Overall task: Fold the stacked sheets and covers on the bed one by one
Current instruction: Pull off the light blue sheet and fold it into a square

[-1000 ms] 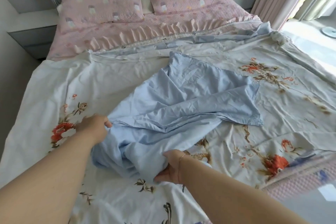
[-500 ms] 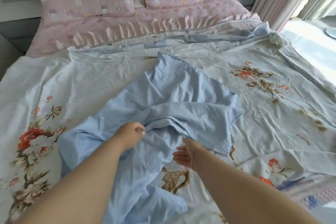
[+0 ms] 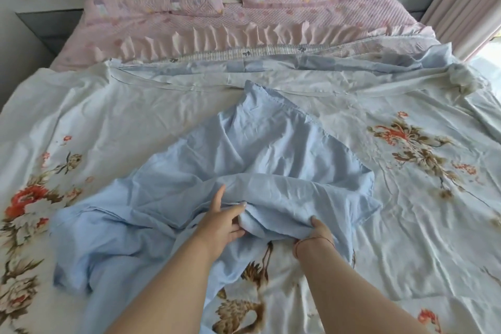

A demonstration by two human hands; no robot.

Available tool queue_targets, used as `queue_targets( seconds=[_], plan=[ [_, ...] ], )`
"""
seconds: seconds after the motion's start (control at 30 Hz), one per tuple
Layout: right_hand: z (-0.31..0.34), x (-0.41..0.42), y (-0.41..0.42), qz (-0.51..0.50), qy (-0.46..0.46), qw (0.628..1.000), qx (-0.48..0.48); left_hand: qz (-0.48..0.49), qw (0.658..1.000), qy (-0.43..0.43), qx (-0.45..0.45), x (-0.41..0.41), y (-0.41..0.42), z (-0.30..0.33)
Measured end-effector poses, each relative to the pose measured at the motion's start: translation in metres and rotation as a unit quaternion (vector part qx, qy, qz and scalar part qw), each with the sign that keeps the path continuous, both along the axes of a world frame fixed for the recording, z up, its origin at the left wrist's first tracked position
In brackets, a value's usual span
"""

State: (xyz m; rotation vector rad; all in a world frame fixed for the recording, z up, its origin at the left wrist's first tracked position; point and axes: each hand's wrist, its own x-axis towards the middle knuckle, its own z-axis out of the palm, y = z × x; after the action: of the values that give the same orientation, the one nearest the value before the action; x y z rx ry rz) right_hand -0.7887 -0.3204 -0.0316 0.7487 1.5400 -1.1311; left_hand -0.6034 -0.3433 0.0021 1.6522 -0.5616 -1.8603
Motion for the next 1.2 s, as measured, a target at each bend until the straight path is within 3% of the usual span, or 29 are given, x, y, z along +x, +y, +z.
queue_targets(
  seconds=[0.07,0.17,0.3,0.4,0.53,0.6,0.67,0.77,0.9,1.0,1.1,1.2],
  plan=[
    [0.007,-0.007,-0.016,0.049,0.076,0.996,0.014,0.067,0.995,0.075,0.02,-0.008,-0.011,-0.001],
    [0.024,-0.022,-0.054,0.071,0.146,0.985,-0.057,0.151,0.981,0.109,0.062,-0.022,-0.035,0.0],
    [0.05,-0.025,-0.114,0.144,0.187,0.964,-0.126,0.217,0.957,0.158,0.109,-0.025,-0.065,0.004],
    [0.066,-0.022,-0.156,0.178,0.192,0.952,-0.16,0.221,0.959,0.148,0.096,-0.023,-0.085,0.007],
    [0.073,-0.026,-0.205,0.187,0.185,0.946,-0.187,0.212,0.975,0.069,0.006,-0.009,-0.135,0.015],
    [0.073,-0.026,-0.229,0.182,0.181,0.938,-0.235,0.194,0.976,0.081,-0.063,0.002,-0.164,0.028],
    [0.071,-0.022,-0.246,0.185,0.146,0.914,-0.33,0.15,0.973,0.111,-0.137,0.012,-0.186,0.032],
    [0.068,-0.018,-0.25,0.26,0.146,0.87,-0.394,0.088,0.975,0.045,-0.198,0.018,-0.189,0.024],
    [0.035,-0.041,-0.208,0.317,0.233,0.875,-0.283,-0.018,0.97,-0.144,-0.196,0.02,-0.144,-0.01],
    [0.006,-0.063,-0.163,0.285,0.343,0.893,-0.06,-0.098,0.943,-0.246,-0.199,0.018,-0.103,-0.039],
    [-0.023,-0.075,-0.119,0.245,0.281,0.926,0.053,-0.139,0.917,-0.32,-0.196,0.013,-0.084,-0.056],
    [-0.079,-0.099,-0.105,0.251,0.221,0.939,0.078,-0.177,0.902,-0.337,-0.203,0.009,-0.08,-0.066]
  ],
)
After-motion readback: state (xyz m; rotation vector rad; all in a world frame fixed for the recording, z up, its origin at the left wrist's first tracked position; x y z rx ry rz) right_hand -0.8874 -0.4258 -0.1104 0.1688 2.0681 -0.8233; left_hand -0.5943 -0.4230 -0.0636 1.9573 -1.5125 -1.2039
